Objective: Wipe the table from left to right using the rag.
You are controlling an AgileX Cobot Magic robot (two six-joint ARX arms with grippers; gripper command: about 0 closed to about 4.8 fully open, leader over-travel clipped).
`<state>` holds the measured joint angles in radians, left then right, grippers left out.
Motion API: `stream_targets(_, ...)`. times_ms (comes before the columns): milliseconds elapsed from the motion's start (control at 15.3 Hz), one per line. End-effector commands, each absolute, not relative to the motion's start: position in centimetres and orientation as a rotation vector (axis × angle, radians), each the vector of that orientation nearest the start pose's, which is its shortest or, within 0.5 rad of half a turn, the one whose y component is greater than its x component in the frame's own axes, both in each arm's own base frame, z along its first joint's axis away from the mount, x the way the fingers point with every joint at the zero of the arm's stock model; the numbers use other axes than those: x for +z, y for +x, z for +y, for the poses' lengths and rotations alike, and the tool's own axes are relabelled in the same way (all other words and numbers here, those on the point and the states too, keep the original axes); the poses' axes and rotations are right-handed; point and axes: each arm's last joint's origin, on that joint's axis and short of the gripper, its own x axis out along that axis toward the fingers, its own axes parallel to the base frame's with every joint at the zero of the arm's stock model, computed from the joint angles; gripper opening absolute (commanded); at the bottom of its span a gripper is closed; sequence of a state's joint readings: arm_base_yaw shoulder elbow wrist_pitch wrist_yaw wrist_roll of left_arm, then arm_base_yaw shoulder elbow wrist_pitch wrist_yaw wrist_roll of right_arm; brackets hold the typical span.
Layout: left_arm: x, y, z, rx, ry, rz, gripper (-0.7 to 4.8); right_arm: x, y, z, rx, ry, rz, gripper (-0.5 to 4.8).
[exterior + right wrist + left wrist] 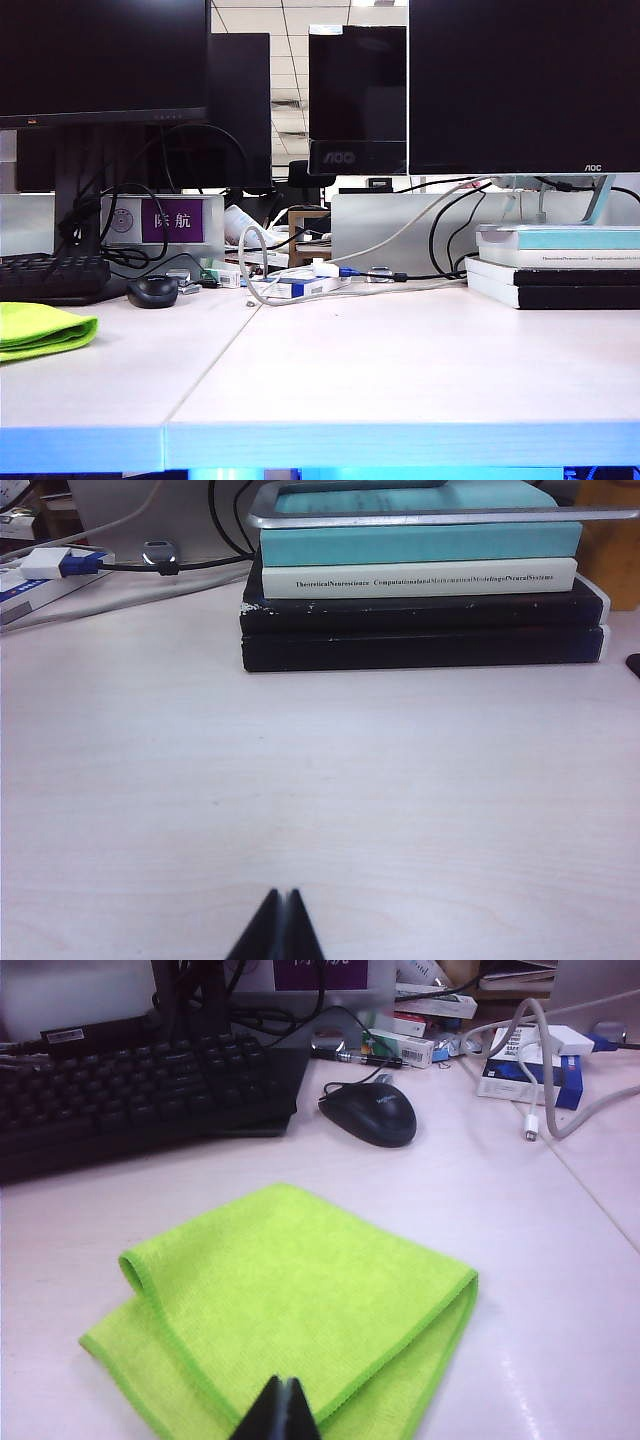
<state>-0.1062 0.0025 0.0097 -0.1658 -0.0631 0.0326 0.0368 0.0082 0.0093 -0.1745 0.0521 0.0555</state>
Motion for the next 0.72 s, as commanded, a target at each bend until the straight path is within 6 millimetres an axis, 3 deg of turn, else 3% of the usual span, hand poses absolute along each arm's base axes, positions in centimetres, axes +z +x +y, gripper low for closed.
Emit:
stream_targets(65,14.9,9.5,-0.8,-0.04,0.048,0.173,-0.05,14.7,9.7,0.1,-0.063,0.044,0.173,-0.01)
stream_targets(522,14.9,9.5,-0.8,-0.037,0.037,0.173,-0.05,14.9,9.7,0.1,-0.068,0.044,0.159,-0.01)
stream_targets(717,15.1,9.5,-0.8,-0.033,-0.004,0.166,-0.05,16.6,9.5,0.1,-0.065,0.051,0.072,-0.01)
